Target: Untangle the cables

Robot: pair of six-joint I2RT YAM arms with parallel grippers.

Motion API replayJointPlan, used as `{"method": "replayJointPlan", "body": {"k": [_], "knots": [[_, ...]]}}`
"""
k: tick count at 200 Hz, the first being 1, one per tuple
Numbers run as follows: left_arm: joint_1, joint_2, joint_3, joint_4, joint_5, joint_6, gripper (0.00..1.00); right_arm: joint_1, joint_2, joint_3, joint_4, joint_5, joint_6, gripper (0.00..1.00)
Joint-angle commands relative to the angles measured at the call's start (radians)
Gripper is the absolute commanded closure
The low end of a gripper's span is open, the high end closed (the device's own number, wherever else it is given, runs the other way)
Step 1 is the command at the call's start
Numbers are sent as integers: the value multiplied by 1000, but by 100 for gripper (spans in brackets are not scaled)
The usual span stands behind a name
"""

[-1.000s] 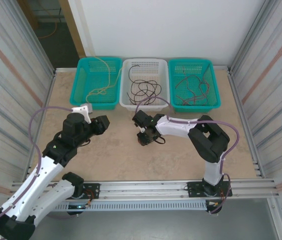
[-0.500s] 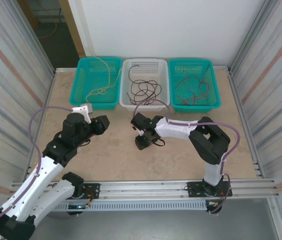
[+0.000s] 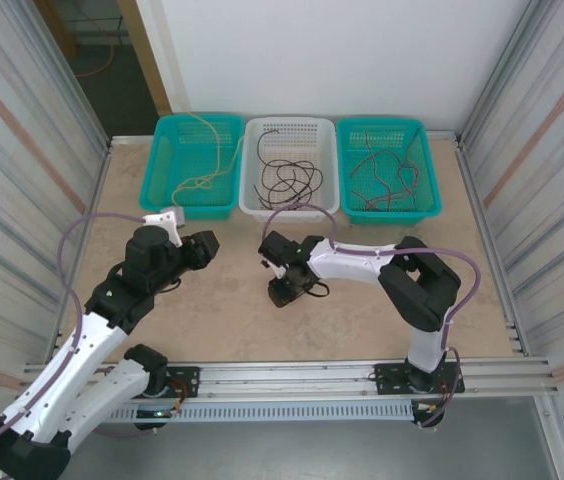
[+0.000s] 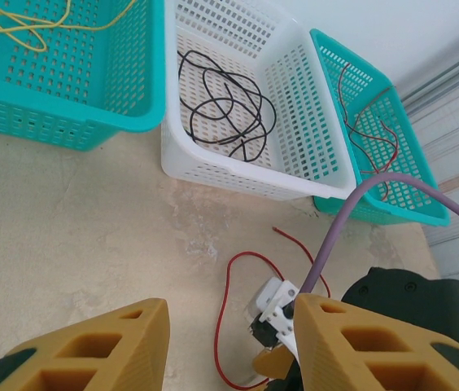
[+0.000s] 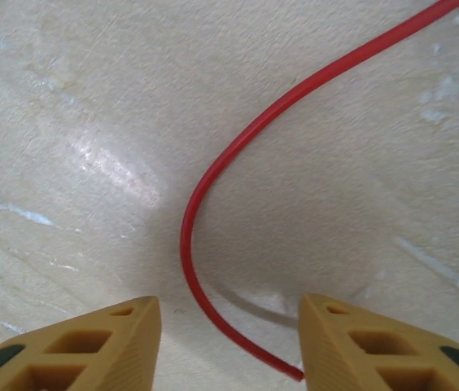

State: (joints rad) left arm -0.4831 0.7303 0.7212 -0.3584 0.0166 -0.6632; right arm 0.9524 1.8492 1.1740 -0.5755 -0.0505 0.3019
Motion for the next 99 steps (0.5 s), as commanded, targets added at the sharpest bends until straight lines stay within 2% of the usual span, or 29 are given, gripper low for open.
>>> {"method": "replayJointPlan", "body": {"k": [1, 29, 48, 99], "knots": [[8, -7, -15, 33, -5, -14, 55, 9, -13, 6, -41, 7, -14, 57], [9, -14, -14, 30, -6, -16, 56, 14, 22, 26, -65, 56, -12, 63], [9, -16, -15, 29, -7, -16, 56, 28, 38, 36, -73, 96, -13, 70], [9, -14, -23, 49, 13, -30, 55, 36, -35, 19, -36, 119, 5, 97]]}}
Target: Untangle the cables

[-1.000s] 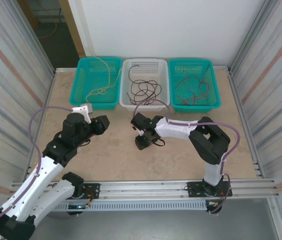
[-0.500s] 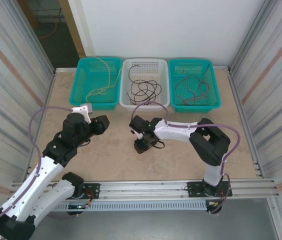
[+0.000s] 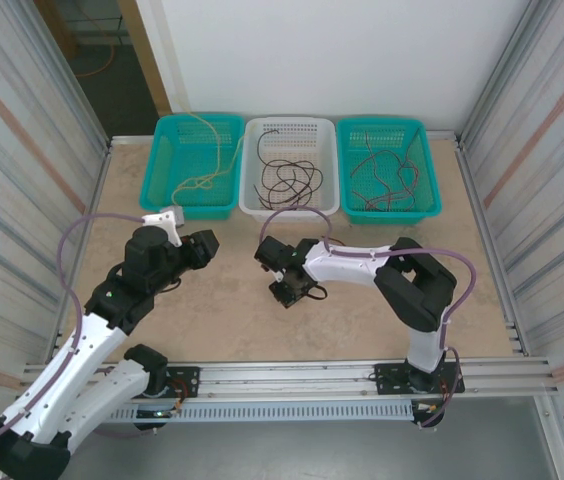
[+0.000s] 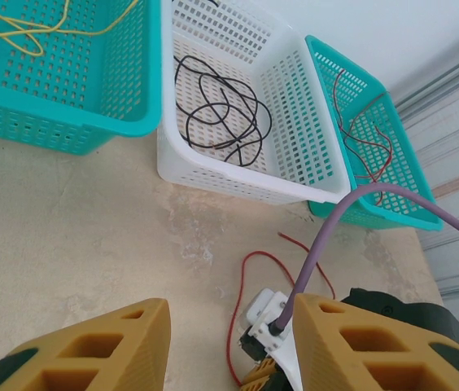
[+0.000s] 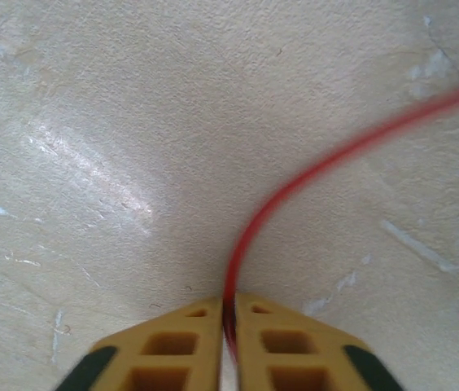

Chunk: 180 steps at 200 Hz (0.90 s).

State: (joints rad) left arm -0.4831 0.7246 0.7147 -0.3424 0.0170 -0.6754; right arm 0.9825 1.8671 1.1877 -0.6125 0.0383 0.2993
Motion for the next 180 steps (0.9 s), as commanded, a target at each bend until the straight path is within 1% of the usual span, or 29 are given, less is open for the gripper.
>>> {"method": "replayJointPlan", "body": {"k": [1, 6, 36, 57, 78, 95, 117, 134, 152, 167, 180], "knots": [[9, -7, -17, 33, 13, -19, 55, 6, -57, 3, 3, 30, 8, 98], [9, -3, -21, 41, 23, -24, 55, 4, -81, -4, 18, 24, 14, 100], [7, 29, -71, 133, 103, -80, 54, -14, -293, -98, 188, -81, 68, 100], [-3, 63, -139, 275, 181, -151, 54, -29, -439, -177, 330, -162, 130, 100], [-66, 101, -181, 419, 186, -182, 48, -59, -528, -208, 398, -227, 185, 100], [-129, 137, -174, 472, 163, -172, 42, -81, -579, -208, 418, -279, 210, 100], [-173, 183, -161, 552, 186, -155, 37, -97, -634, -194, 428, -336, 229, 100], [-194, 197, -139, 580, 205, -104, 40, -106, -675, -176, 427, -367, 247, 100], [-216, 192, -130, 568, 179, -26, 47, -113, -728, -142, 418, -392, 259, 100], [-221, 188, -146, 583, 165, -12, 51, -113, -771, -109, 418, -410, 264, 100], [-222, 196, -163, 629, 172, -12, 51, -112, -796, -78, 420, -430, 264, 100]]}}
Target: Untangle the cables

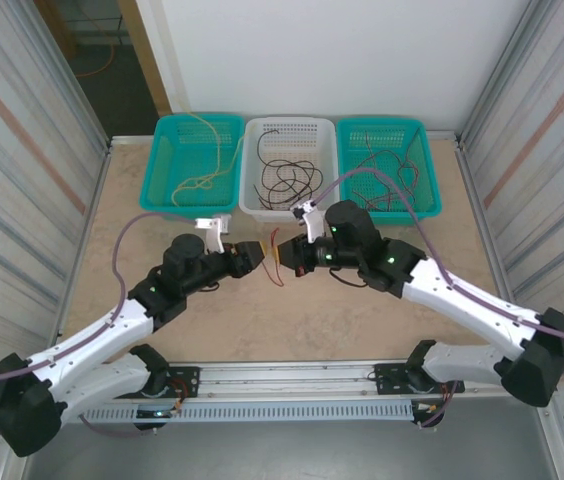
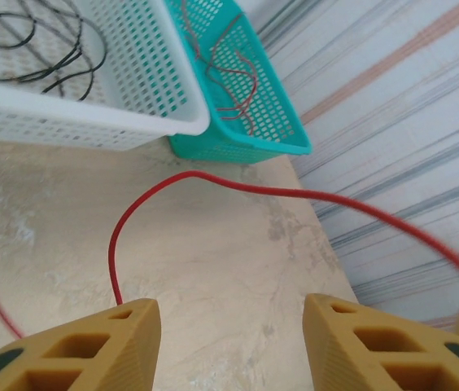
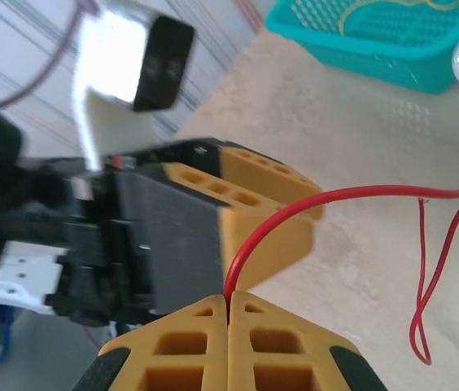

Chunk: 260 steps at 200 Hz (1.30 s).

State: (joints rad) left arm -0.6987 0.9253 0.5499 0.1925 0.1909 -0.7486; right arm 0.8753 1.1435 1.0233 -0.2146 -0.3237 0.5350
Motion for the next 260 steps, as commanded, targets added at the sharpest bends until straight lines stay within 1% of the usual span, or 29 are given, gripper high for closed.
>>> {"method": "replayJointPlan", "body": {"k": [1, 15, 39, 79, 96, 127, 162, 188, 203, 217, 241, 256, 260], "knots": [[-6, -3, 0, 99, 0, 60, 51, -5, -74, 89, 23, -69, 29, 100], [-7, 23, -11, 164, 31, 59, 50, -6, -89, 122, 27, -91, 29, 100], [-25, 84, 2, 240, 72, 66, 44, -6, -95, 176, 26, -113, 25, 100], [-77, 164, 97, 240, 105, 123, 40, -7, -88, 231, 27, -134, 22, 100], [-82, 166, 108, 258, 114, 132, 38, -9, -89, 238, 28, -134, 22, 100], [-82, 133, 99, 272, 94, 139, 34, -9, -90, 239, 34, -139, 26, 100], [-82, 121, 119, 251, 101, 160, 36, -9, -85, 245, 44, -147, 32, 100], [-82, 134, 143, 217, 74, 180, 46, -9, -84, 247, 59, -162, 45, 100], [-82, 146, 156, 203, 70, 190, 54, -9, -84, 244, 62, -166, 49, 100], [-82, 158, 170, 185, 65, 197, 63, -8, -88, 242, 63, -165, 52, 100], [-82, 171, 184, 163, 59, 197, 84, -8, -95, 242, 60, -159, 51, 100], [-82, 177, 189, 150, 49, 189, 99, -9, -96, 245, 54, -156, 47, 100], [-82, 179, 192, 144, 49, 190, 100, -9, -96, 244, 51, -154, 45, 100]]}}
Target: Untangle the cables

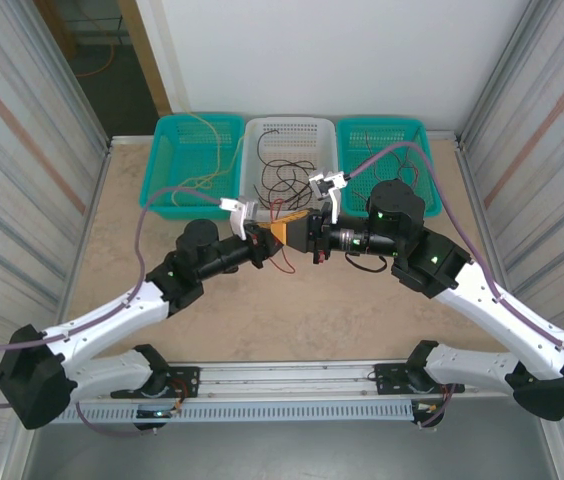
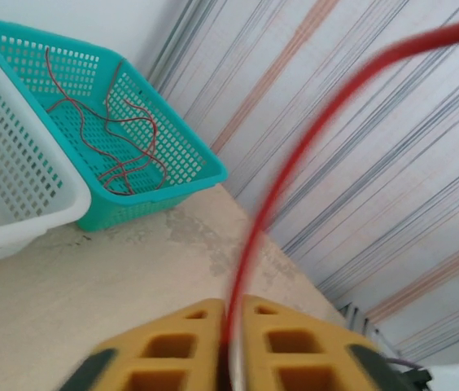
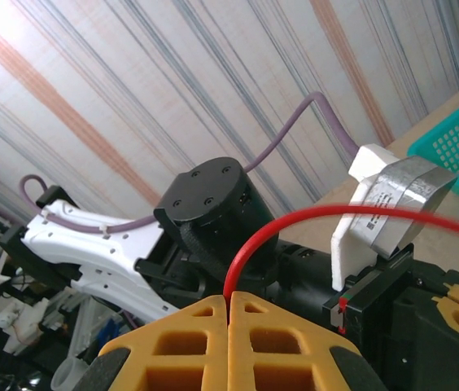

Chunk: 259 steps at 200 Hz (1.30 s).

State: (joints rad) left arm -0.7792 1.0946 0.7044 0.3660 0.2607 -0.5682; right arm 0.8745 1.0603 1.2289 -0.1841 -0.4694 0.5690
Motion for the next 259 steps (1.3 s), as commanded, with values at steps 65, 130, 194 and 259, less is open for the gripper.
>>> {"method": "replayJointPlan", "body": {"k": [65, 130, 194, 259], "knots": [[65, -19, -28, 149, 107, -135, 100, -65, -103, 24, -181, 245, -64, 28], [121, 1, -24, 490, 391, -356, 100, -396, -229, -204, -198, 93, 69, 27], [101, 45, 56, 527, 658, -334, 100, -401, 26, -165, -115, -380, 118, 30], [91, 26, 82, 462, 700, -284, 100, -234, 113, -171, -37, -356, 121, 37]]}}
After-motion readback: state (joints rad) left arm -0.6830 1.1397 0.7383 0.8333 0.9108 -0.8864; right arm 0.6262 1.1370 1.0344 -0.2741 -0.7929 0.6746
